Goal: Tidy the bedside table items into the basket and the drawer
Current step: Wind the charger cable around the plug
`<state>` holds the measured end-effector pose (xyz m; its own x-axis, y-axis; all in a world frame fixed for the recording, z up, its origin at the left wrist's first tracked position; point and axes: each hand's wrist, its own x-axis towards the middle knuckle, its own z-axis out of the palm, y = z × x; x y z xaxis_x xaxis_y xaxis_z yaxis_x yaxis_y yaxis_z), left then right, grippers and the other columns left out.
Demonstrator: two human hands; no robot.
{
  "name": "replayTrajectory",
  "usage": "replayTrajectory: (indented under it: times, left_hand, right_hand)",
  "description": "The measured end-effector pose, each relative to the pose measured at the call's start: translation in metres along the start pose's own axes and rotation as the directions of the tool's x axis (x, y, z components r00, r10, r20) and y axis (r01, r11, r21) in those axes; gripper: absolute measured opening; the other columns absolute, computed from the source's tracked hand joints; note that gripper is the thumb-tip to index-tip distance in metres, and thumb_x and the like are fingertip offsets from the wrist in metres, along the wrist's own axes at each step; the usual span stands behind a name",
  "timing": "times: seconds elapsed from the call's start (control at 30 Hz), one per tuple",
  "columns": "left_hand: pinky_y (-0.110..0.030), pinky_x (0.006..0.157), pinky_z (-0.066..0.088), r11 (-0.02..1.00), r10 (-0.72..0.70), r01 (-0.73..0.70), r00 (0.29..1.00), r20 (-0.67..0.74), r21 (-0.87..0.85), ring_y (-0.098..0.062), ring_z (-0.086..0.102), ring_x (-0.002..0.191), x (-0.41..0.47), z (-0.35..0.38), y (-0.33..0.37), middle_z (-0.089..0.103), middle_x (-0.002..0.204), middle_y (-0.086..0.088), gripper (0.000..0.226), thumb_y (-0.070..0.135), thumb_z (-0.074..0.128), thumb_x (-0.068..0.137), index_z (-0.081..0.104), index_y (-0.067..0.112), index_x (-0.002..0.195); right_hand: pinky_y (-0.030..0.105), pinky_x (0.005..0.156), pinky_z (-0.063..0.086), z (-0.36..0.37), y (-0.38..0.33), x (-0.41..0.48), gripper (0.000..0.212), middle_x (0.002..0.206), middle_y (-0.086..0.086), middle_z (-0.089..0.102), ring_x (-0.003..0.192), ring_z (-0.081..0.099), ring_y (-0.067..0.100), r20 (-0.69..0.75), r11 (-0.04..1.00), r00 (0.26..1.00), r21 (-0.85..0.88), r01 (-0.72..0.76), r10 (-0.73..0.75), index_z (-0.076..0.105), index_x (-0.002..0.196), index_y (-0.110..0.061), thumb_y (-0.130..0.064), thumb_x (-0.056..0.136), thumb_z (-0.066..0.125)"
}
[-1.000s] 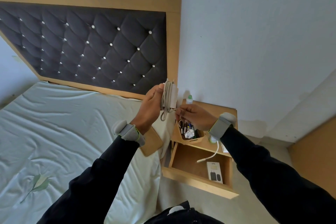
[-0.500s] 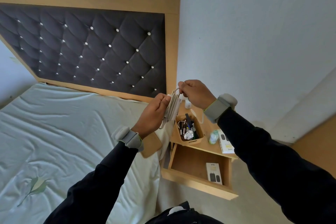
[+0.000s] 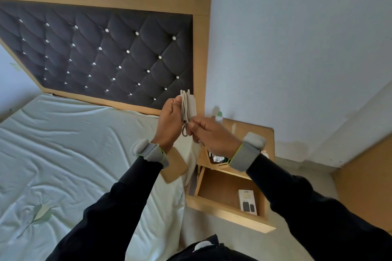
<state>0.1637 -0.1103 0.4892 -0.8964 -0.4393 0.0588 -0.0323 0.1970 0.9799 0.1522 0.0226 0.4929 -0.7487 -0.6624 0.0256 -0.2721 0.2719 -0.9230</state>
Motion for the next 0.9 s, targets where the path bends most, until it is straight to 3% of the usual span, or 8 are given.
replayTrajectory:
  times: [0.13, 0.27, 0.37, 0.47, 0.57, 0.67, 0.8, 0.9]
  left_hand:
    - [-0.048, 0.081, 0.054, 0.996, -0.025, 0.029, 0.999, 0.049, -0.08, -0.026, 0.056, 0.085, -0.001, -0.002, 0.004, 0.058, 0.1, -0.025, 0.048, 0.043, 0.031, 0.105, 0.056, 0.003, 0.114]
    - [-0.031, 0.067, 0.054, 0.988, -0.033, 0.046, 0.995, 0.097, -0.144, -0.02, 0.056, 0.075, -0.005, -0.004, 0.009, 0.057, 0.089, -0.015, 0.044, 0.039, 0.027, 0.106, 0.058, 0.009, 0.106]
    - [-0.038, 0.074, 0.052, 0.996, 0.017, -0.001, 0.984, 0.179, -0.087, -0.024, 0.054, 0.079, -0.008, -0.005, 0.011, 0.054, 0.092, -0.016, 0.036, 0.037, 0.028, 0.107, 0.057, 0.016, 0.101]
    - [-0.042, 0.079, 0.049, 0.998, 0.017, -0.003, 0.976, 0.217, -0.065, -0.027, 0.051, 0.084, -0.011, -0.004, 0.013, 0.053, 0.092, -0.015, 0.037, 0.037, 0.028, 0.106, 0.058, 0.017, 0.099]
    - [-0.039, 0.079, 0.05, 0.999, 0.012, -0.003, 0.968, 0.252, -0.037, -0.025, 0.052, 0.085, -0.013, -0.005, 0.015, 0.053, 0.093, -0.013, 0.035, 0.037, 0.028, 0.106, 0.057, 0.021, 0.095]
    - [-0.034, 0.072, 0.049, 0.993, 0.039, -0.073, 0.941, 0.337, 0.091, -0.019, 0.052, 0.077, -0.011, -0.003, 0.01, 0.053, 0.089, -0.011, 0.042, 0.039, 0.03, 0.105, 0.058, 0.008, 0.101]
    - [-0.028, 0.072, 0.046, 0.971, 0.01, -0.103, 0.919, 0.394, 0.215, -0.012, 0.049, 0.076, -0.013, 0.004, 0.005, 0.052, 0.086, -0.004, 0.037, 0.041, 0.032, 0.104, 0.056, 0.012, 0.098]
    - [-0.035, 0.076, 0.048, 0.959, 0.018, -0.126, 0.92, 0.393, 0.252, -0.017, 0.05, 0.08, -0.015, 0.005, 0.003, 0.054, 0.091, -0.01, 0.039, 0.041, 0.033, 0.103, 0.056, 0.01, 0.103]
  right_hand:
    - [0.008, 0.051, 0.034, 0.001, 0.01, -0.007, 0.032, 0.054, -0.017, 0.052, 0.048, 0.044, -0.003, 0.023, 0.995, 0.999, 0.09, -0.038, 0.036, 0.053, 0.077, -0.015, -0.013, 0.105, 0.037]
    - [0.007, 0.049, 0.034, -0.003, 0.018, -0.011, 0.033, 0.059, -0.007, 0.046, 0.046, 0.042, -0.002, 0.095, 0.994, 0.991, 0.039, -0.098, 0.094, 0.053, 0.075, -0.015, -0.012, 0.105, 0.038]
    - [0.012, 0.055, 0.034, -0.008, 0.029, -0.007, 0.032, 0.062, -0.007, 0.044, 0.054, 0.041, 0.004, 0.101, 0.994, 0.989, -0.028, -0.11, 0.112, 0.054, 0.074, -0.018, -0.015, 0.104, 0.041]
    - [0.024, 0.063, 0.037, -0.016, 0.044, 0.002, 0.03, 0.065, -0.01, 0.048, 0.06, 0.044, 0.007, 0.02, 0.972, 0.996, -0.219, -0.081, 0.088, 0.055, 0.075, -0.025, -0.02, 0.102, 0.044]
    - [0.024, 0.057, 0.03, -0.025, 0.047, 0.009, 0.028, 0.062, -0.013, 0.047, 0.055, 0.04, 0.001, -0.12, 0.914, 0.99, -0.391, -0.111, 0.069, 0.054, 0.077, -0.025, -0.02, 0.101, 0.042]
    - [0.027, 0.056, 0.03, -0.035, 0.039, 0.014, 0.03, 0.062, -0.011, 0.048, 0.055, 0.043, 0.004, -0.2, 0.871, 0.978, -0.466, -0.153, 0.065, 0.05, 0.07, -0.029, -0.024, 0.099, 0.043]
    - [0.033, 0.06, 0.036, -0.052, 0.026, 0.025, 0.038, 0.062, 0.003, 0.053, 0.057, 0.044, 0.017, -0.248, 0.903, 0.966, -0.395, -0.171, 0.074, 0.047, 0.061, -0.019, -0.024, 0.098, 0.046]
    - [0.031, 0.06, 0.036, -0.061, 0.017, 0.026, 0.046, 0.062, 0.0, 0.052, 0.057, 0.044, 0.015, -0.283, 0.926, 0.956, -0.336, -0.17, 0.072, 0.045, 0.055, -0.023, -0.034, 0.1, 0.048]
